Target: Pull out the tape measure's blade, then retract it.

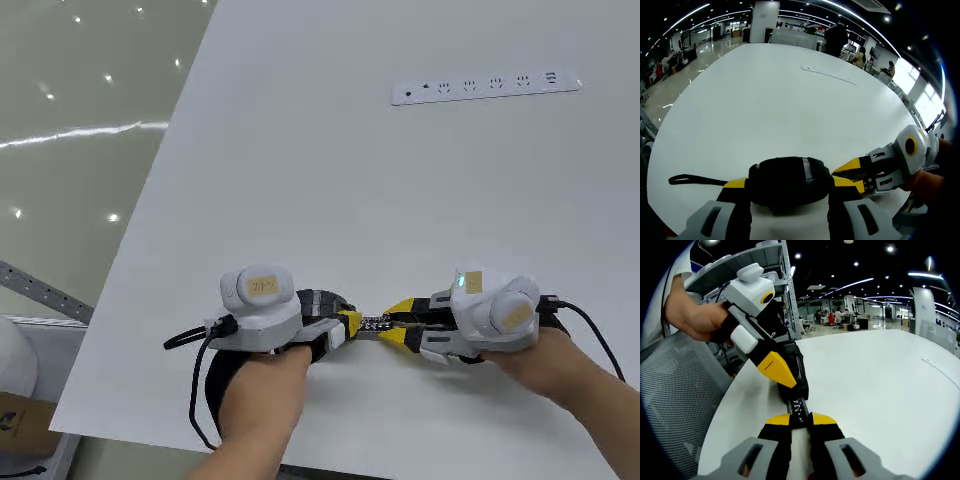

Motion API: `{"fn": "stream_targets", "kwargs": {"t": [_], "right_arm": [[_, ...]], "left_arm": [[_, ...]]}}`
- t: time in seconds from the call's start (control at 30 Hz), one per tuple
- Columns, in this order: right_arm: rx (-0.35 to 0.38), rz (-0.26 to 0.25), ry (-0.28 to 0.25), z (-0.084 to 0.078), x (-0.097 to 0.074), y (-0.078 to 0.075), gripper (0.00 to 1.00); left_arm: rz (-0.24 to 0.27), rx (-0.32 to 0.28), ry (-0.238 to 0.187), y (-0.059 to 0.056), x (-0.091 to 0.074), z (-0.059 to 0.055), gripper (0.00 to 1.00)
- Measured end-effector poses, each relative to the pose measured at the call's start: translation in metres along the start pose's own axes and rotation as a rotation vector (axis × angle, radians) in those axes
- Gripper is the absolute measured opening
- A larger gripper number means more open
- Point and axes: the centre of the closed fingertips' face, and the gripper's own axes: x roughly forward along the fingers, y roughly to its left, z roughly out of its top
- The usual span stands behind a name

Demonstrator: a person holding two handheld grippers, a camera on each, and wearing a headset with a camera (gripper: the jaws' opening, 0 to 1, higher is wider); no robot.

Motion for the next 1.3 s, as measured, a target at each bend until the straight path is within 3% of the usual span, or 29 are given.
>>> {"fn": "stream_targets", "kwargs": {"t": [0.67,0.9,1.13,1.17,1.2,1.27,1.3], "right_arm": [[-0.016,-0.045,0.015,-0.002,-0.001,0.0,0.11],[-0.024,-0.06,0.021,-0.002,0.0,0.0,0.11],[-0.08,-0.08,0.049,-0.002,0.001,-0.001,0.11],[-0.079,-0.085,0.047,-0.001,0.002,-0.001,0.11],[-0.086,-0.09,0.031,0.004,0.007,0.001,0.11],[-0.129,-0.083,0.051,0.005,0.021,0.005,0.11],[-0.052,-0.095,0.041,0.008,0.026,0.004,0.11]], "left_arm": [[0.025,0.013,-0.015,-0.001,0.002,0.0,0.61],[0.042,0.019,0.003,0.0,0.002,0.0,0.6],[0.051,0.017,0.029,0.001,0.002,-0.002,0.59],[0.067,0.047,0.041,0.003,0.001,-0.003,0.58],[0.055,0.033,0.021,-0.001,0.002,0.001,0.58],[0.055,0.039,0.022,0.001,0.001,0.001,0.58],[0.047,0.017,0.026,0.0,0.002,-0.001,0.58]]}}
